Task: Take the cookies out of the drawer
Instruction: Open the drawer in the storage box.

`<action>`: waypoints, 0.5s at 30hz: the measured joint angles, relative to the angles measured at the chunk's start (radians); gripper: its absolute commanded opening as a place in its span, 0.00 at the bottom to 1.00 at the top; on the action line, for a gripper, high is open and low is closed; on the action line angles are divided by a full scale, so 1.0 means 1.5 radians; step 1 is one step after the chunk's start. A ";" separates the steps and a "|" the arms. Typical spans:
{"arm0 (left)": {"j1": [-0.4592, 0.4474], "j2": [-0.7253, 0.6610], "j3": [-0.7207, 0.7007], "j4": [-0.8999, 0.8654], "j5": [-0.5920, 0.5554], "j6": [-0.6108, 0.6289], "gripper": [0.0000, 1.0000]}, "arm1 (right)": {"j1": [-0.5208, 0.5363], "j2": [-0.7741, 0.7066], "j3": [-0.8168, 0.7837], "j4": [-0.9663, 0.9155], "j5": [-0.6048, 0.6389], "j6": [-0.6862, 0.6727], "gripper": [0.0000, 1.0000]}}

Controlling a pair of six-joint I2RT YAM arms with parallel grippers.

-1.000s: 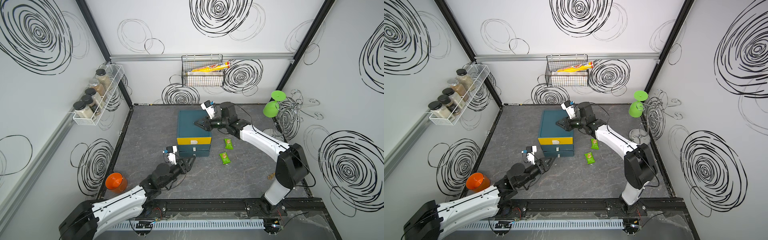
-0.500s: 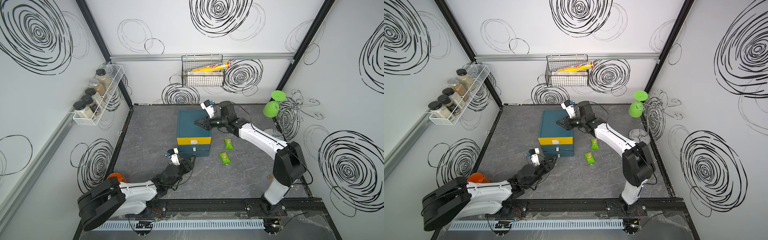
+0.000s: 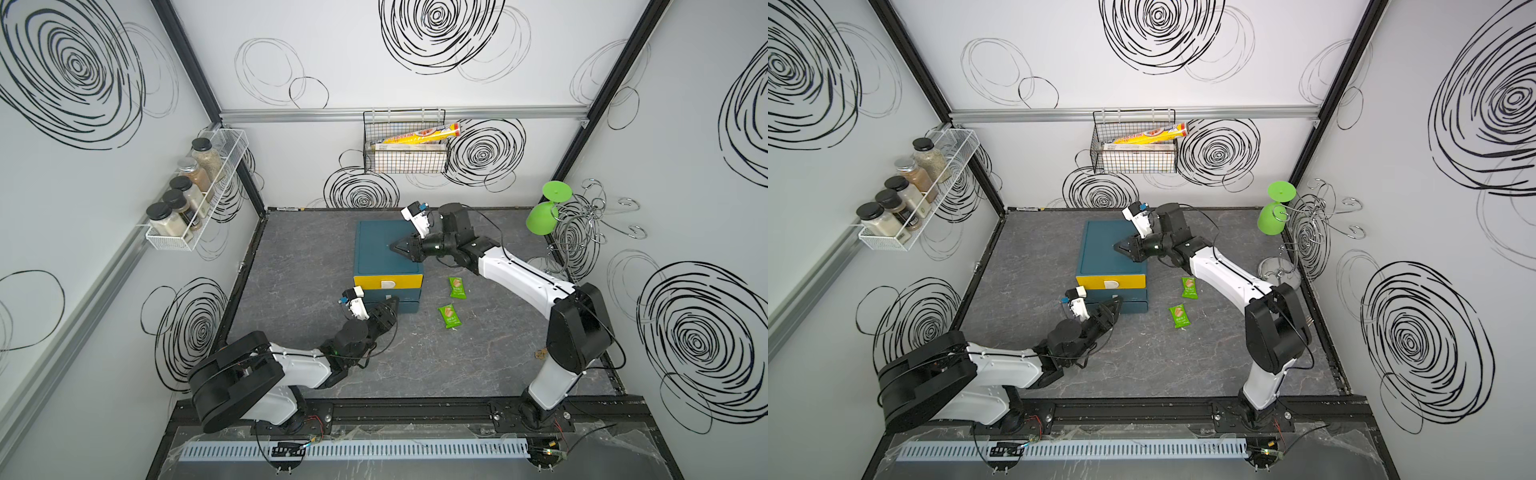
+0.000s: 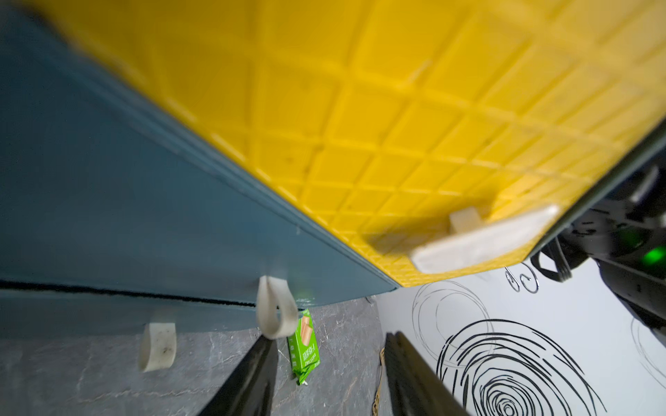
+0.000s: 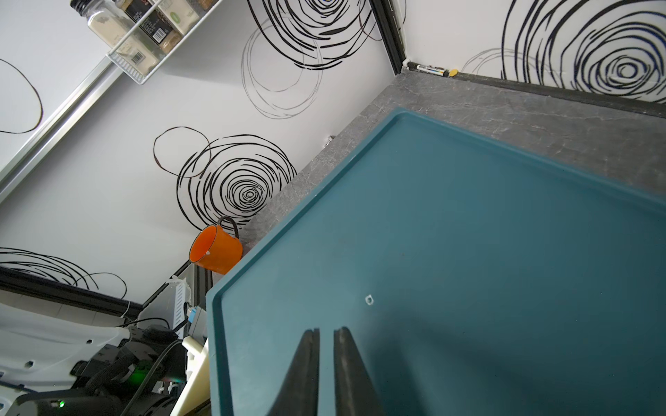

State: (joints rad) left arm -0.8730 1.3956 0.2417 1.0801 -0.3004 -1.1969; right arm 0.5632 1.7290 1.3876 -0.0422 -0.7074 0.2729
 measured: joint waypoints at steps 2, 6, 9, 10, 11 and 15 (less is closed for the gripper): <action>0.003 0.004 0.000 -0.001 0.000 -0.002 0.52 | -0.003 0.000 0.000 0.000 -0.001 -0.001 0.14; 0.011 0.013 0.000 0.001 0.001 -0.007 0.43 | -0.009 0.000 -0.002 0.001 -0.005 -0.001 0.14; 0.017 0.025 0.001 0.001 0.003 -0.014 0.23 | -0.011 0.000 -0.003 0.003 -0.006 -0.001 0.14; 0.019 0.028 0.001 0.001 0.004 -0.014 0.18 | -0.012 0.000 -0.004 0.004 -0.006 -0.001 0.14; 0.020 0.031 0.002 0.000 0.005 -0.015 0.15 | -0.012 0.000 -0.004 0.004 -0.006 -0.001 0.14; 0.021 0.036 0.002 0.000 0.008 -0.023 0.09 | -0.013 -0.002 -0.006 0.006 -0.006 -0.003 0.14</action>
State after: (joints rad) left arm -0.8410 1.4502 0.2443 1.0805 -0.2878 -1.2308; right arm 0.5434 1.7267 1.3788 -0.0334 -0.7170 0.2684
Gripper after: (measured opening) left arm 0.109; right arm 0.142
